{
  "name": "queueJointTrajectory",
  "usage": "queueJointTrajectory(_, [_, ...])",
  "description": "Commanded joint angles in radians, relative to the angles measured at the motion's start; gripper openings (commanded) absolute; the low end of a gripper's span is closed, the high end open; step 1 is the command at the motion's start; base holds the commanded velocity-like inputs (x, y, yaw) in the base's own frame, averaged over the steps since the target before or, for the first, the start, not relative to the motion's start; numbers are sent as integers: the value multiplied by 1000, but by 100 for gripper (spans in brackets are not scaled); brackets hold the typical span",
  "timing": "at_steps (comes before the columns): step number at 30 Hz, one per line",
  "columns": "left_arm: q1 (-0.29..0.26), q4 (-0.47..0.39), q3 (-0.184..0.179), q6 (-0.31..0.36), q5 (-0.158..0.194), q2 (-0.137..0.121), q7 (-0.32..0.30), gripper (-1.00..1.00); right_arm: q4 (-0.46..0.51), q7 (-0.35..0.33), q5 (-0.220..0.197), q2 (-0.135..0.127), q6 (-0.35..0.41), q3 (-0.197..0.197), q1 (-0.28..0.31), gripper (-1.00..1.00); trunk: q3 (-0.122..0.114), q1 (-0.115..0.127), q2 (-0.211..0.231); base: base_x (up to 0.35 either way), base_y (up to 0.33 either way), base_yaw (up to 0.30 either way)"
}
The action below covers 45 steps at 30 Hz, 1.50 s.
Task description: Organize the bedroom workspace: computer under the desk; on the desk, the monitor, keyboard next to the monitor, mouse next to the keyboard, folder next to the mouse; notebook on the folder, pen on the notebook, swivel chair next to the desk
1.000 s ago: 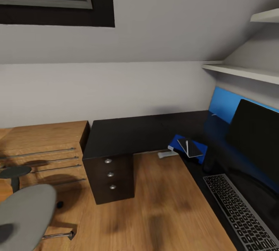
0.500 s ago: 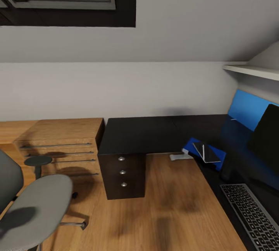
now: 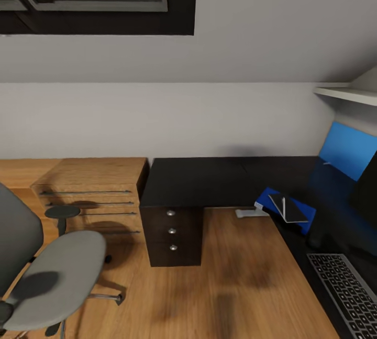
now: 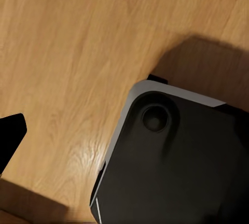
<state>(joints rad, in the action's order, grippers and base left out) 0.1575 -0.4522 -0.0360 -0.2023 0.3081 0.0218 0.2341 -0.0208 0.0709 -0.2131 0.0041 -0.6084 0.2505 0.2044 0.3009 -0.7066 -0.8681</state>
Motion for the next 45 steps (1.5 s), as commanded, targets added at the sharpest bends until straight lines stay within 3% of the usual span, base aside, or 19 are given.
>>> queueJointTrajectory(1, [1,-2,-4,-2,6,0,5,100,-2,4,-5,0,-4,9,1,100,1,0,-1,0,0,271])
queueJointTrajectory(5, [1,-1,-4,-3,6,0,5,100,-2,4,-5,0,-16,9,1,100,1,0,-1,0,0,274])
queueJointTrajectory(13, [1,-1,-4,-3,6,0,5,100,-2,6,-5,0,-125,9,-19,100,1,0,-1,0,0,277])
queueJointTrajectory(21, [1,-1,-4,-3,7,-1,5,100,-2,9,-7,-4,-166,6,-36,100,1,0,-1,0,0,279])
queueJointTrajectory(24, [1,-1,-4,-3,8,-1,5,100,-2,12,-8,-8,-205,4,-56,100,1,0,-1,0,0,279])
queueJointTrajectory(25, [1,-1,-4,-4,8,-1,5,100,-2,14,-11,-12,-268,3,-83,100,1,0,-1,0,0,279])
queueJointTrajectory(31, [1,-1,-4,-8,6,2,5,100,-3,21,-13,-15,-384,4,-133,100,1,0,-1,0,0,279])
queueJointTrajectory(36, [1,-2,-4,-14,4,3,5,100,-4,46,-14,-12,-425,5,-149,100,1,0,-1,0,0,279])
queueJointTrajectory(38, [1,-1,-8,-82,3,5,4,100,-3,64,-14,-11,-439,5,-154,100,1,0,-1,0,0,279])
queueJointTrajectory(43, [1,1,-30,-183,3,6,4,100,-3,85,-14,-7,-439,6,-155,100,1,0,-1,0,0,279])
queueJointTrajectory(44, [1,8,-46,-250,2,7,4,100,-2,91,-14,-6,-439,6,-155,100,1,0,-1,0,0,279])
queueJointTrajectory(45, [1,12,-49,-272,3,7,3,100,-2,92,-15,-6,-439,6,-155,100,1,0,-1,0,0,279])
